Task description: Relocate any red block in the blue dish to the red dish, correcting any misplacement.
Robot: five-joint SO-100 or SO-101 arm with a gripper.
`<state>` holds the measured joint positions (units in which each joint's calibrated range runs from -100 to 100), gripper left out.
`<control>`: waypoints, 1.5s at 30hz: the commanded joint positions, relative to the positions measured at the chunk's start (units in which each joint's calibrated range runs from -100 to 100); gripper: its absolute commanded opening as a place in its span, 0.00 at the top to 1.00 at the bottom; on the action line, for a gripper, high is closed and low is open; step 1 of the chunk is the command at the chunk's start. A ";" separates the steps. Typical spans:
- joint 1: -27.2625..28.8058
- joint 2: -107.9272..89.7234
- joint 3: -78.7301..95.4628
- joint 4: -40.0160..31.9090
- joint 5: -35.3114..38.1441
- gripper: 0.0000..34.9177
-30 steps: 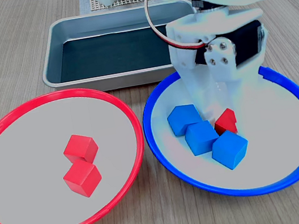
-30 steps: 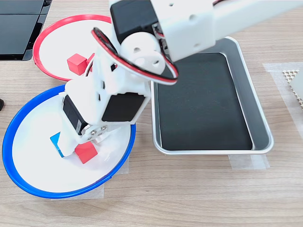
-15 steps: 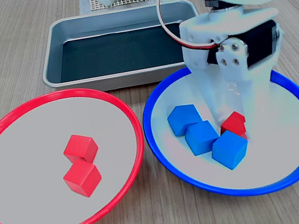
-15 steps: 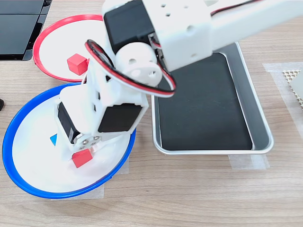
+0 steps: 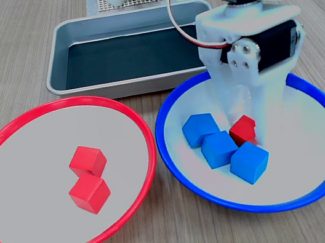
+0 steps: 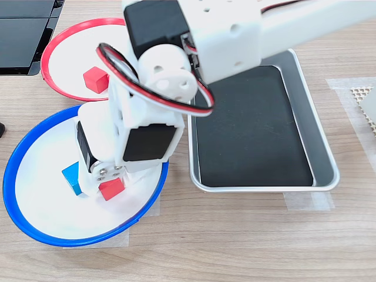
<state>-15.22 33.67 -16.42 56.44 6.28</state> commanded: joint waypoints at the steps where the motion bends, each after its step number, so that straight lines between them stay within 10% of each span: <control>1: 0.68 -0.80 -1.46 0.22 -0.73 0.74; 7: 1.06 -0.88 -0.92 0.22 -1.61 0.99; 30: -1.20 -13.84 -0.37 0.14 -0.39 0.99; 45: 15.74 -11.54 -4.29 -3.66 9.33 0.99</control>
<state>-3.54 23.10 -18.33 53.92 13.80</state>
